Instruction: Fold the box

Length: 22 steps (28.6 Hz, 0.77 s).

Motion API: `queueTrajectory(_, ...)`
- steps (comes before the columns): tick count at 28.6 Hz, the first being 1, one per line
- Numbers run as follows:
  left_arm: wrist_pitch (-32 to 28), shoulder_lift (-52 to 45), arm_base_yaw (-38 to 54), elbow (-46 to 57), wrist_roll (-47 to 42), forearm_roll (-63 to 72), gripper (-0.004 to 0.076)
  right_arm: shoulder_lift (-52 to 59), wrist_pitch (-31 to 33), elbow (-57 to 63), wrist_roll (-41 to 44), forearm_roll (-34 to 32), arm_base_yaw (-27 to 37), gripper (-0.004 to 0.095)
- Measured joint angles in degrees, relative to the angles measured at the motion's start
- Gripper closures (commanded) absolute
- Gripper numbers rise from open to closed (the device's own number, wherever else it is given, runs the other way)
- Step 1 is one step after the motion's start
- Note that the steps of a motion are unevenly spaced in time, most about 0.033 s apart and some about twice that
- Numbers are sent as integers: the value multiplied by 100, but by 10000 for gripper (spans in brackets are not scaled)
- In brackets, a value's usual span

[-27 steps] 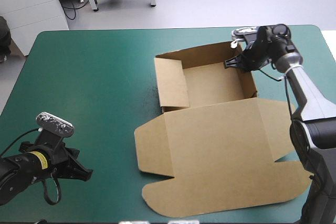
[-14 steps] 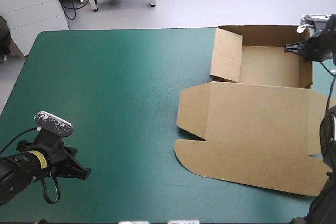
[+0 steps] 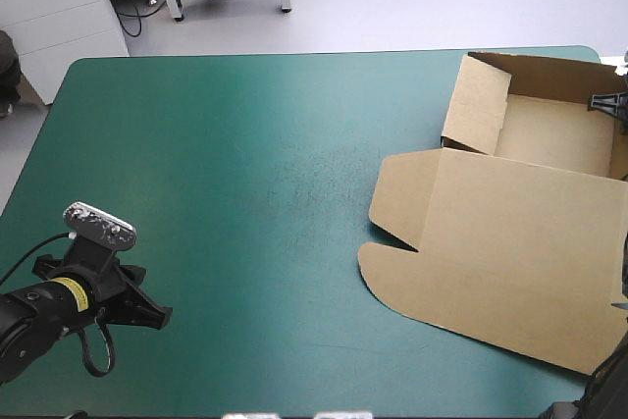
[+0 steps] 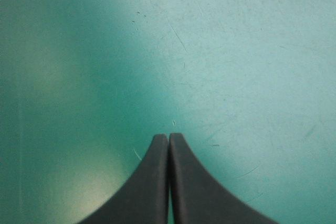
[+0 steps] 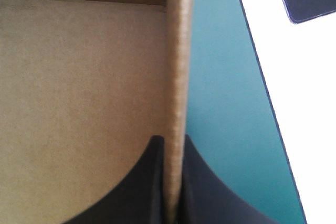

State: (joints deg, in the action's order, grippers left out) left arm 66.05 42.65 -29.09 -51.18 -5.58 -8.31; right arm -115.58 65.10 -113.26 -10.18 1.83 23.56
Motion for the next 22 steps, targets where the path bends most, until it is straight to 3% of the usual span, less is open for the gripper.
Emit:
queueTrajectory(4, 0, 0, 0, 0, 0, 0, 756, -129, 12, 0, -69, 39, 24, 641)
queueTrajectory(8, -13, 0, 0, 0, 0, 0, 756, -177, 17, -5, -130, 92, 24, 266)
queueTrajectory(10, -19, 0, 0, 0, 0, 0, 756, -182, 63, -32, -144, 92, 24, 168)
queueTrajectory(15, -24, 0, 0, 0, 0, 0, 756, -107, 332, -237, -149, 92, 24, 203)
queueTrajectory(22, -56, 0, 0, 0, 0, 0, 756, 630, 580, -411, -149, 198, 24, 456)
